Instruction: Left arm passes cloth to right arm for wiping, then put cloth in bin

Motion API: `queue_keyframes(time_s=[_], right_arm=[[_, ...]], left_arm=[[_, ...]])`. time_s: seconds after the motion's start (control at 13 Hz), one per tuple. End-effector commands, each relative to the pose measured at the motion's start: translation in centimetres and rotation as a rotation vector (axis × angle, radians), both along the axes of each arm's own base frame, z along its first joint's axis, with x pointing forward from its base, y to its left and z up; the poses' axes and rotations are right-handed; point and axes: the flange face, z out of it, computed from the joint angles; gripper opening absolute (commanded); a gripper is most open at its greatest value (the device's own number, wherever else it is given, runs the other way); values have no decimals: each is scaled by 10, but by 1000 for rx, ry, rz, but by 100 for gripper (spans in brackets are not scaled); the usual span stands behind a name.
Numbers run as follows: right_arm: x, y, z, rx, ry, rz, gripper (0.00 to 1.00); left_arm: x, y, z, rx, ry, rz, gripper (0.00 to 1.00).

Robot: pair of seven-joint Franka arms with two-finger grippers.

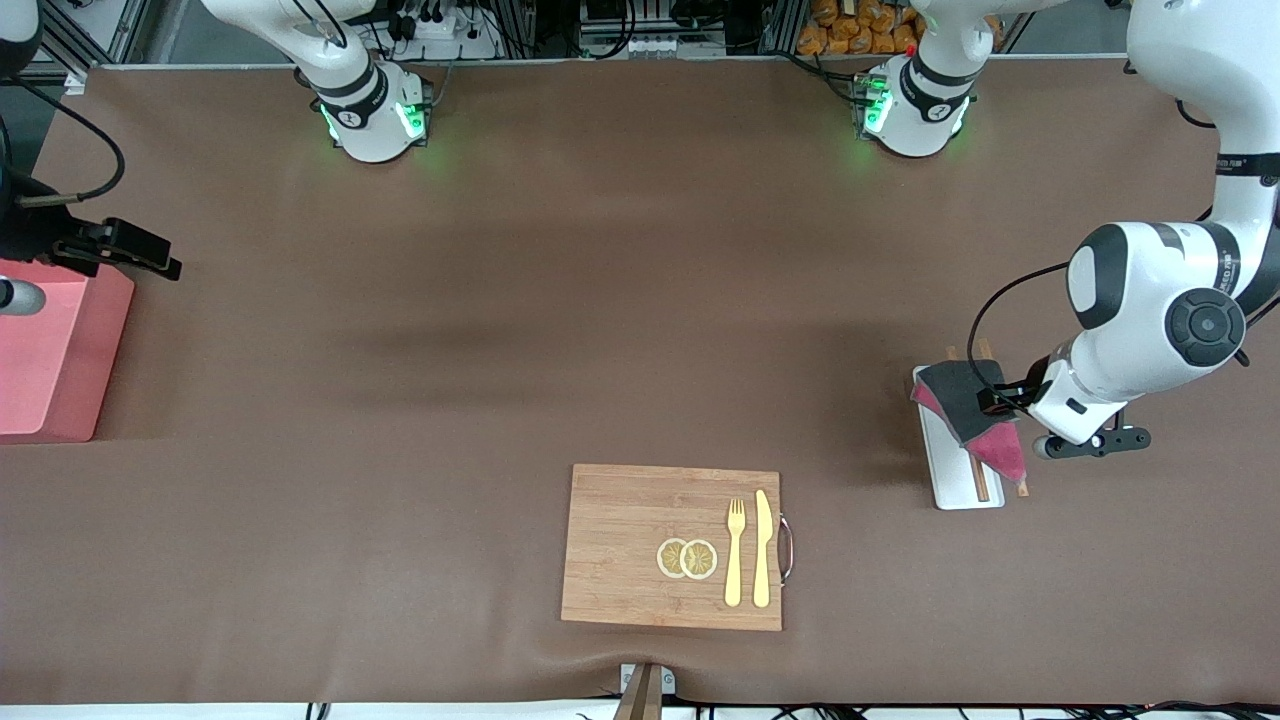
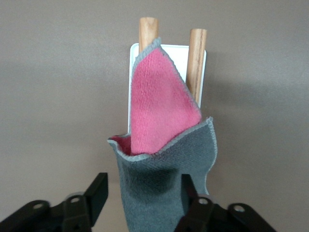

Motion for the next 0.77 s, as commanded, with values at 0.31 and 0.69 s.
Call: queue_keyframes(time_s=[0.31, 0.69], right_arm=[[38, 45, -75, 71, 116, -8, 100], [56, 75, -123, 181, 197, -135, 100]], left_arm=[[3, 2, -4, 7, -12, -5, 7], [4, 0, 5, 7, -27, -16, 0]])
